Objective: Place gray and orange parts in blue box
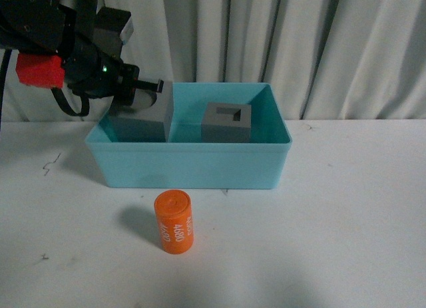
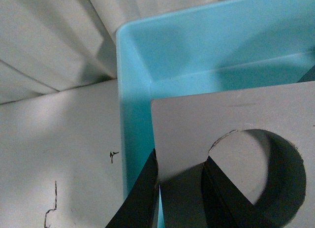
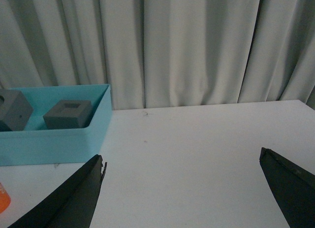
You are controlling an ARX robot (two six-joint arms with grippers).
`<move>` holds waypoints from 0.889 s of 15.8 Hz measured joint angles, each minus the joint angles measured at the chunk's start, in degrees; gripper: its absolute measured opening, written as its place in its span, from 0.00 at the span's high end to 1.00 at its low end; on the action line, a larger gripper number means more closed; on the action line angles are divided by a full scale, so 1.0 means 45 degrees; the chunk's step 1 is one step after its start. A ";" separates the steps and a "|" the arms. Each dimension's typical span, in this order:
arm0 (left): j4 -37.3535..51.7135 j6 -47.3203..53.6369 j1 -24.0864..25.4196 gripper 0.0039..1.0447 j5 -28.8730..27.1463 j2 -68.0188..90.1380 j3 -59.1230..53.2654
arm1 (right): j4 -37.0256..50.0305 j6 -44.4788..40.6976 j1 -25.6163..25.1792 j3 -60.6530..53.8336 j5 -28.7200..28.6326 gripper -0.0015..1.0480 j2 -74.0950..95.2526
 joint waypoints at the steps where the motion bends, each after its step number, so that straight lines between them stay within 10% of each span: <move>1: 0.0015 0.0131 0.0063 0.82 -0.0160 0.0335 -0.0010 | -0.0005 0.0000 0.0000 0.0000 0.0000 0.06 0.0000; 5: 0.0083 0.0204 0.0121 0.80 -0.0272 0.0505 -0.0005 | -0.0005 0.0000 0.0000 0.0000 0.0000 0.06 0.0000; 14: -0.0597 -0.1433 0.0457 0.05 0.1744 -0.2448 -0.2453 | 0.0000 0.0000 0.0000 0.0000 0.0000 0.06 0.0000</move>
